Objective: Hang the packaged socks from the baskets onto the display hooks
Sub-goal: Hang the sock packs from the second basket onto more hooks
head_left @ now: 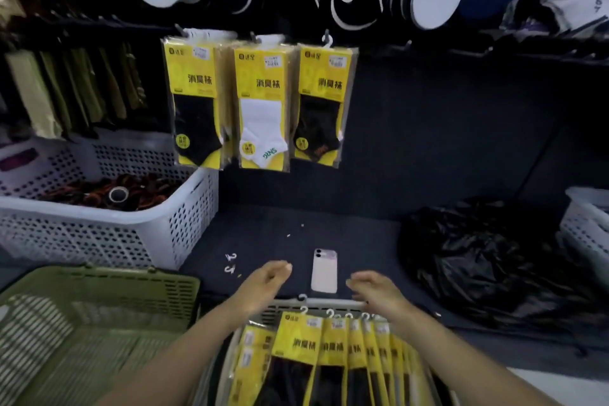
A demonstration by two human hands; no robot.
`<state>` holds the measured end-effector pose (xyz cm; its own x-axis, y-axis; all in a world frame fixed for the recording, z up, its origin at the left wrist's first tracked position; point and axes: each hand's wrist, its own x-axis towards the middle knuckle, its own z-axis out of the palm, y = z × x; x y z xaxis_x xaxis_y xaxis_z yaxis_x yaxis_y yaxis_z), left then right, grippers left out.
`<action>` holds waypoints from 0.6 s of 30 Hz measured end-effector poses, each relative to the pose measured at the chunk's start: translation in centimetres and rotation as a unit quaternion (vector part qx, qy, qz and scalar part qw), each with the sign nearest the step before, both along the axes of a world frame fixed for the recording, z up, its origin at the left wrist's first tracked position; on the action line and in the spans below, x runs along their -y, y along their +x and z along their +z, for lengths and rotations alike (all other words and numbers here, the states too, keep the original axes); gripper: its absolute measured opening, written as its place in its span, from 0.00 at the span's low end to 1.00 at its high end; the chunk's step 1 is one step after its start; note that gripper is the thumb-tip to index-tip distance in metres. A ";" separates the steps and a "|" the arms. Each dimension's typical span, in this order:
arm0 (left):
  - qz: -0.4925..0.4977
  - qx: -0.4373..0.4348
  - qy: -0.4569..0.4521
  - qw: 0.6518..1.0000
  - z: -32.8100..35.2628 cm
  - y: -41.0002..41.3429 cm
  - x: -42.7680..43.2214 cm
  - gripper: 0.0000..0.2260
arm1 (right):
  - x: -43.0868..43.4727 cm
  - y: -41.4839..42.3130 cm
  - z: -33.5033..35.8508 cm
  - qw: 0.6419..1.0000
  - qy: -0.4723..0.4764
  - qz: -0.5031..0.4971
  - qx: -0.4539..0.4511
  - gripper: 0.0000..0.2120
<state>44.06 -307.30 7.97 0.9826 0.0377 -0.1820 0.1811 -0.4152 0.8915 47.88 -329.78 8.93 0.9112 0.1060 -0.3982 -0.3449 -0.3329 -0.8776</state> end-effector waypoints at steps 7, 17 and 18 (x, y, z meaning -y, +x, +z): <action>0.009 -0.205 0.065 0.977 -12.8 -5.2 0.4 0.25 | 3.2 -3.4 -8.8 0.972 -0.213 0.090 -0.038 0.13; 0.039 -0.281 -0.144 0.948 -14.3 -7.1 5.4 0.22 | 0.7 -5.4 -11.4 0.989 -0.060 0.059 -0.126 0.20; 0.047 -0.280 -0.162 0.945 -13.8 -7.1 5.6 0.21 | 0.4 -5.5 -11.5 0.991 -0.055 0.052 -0.111 0.16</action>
<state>36.92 -312.94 -5.87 0.7234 -0.0275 -0.6899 0.6851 -0.0956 0.7222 42.36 -330.19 -2.60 0.7863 0.1407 -0.6016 -0.4835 -0.4659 -0.7410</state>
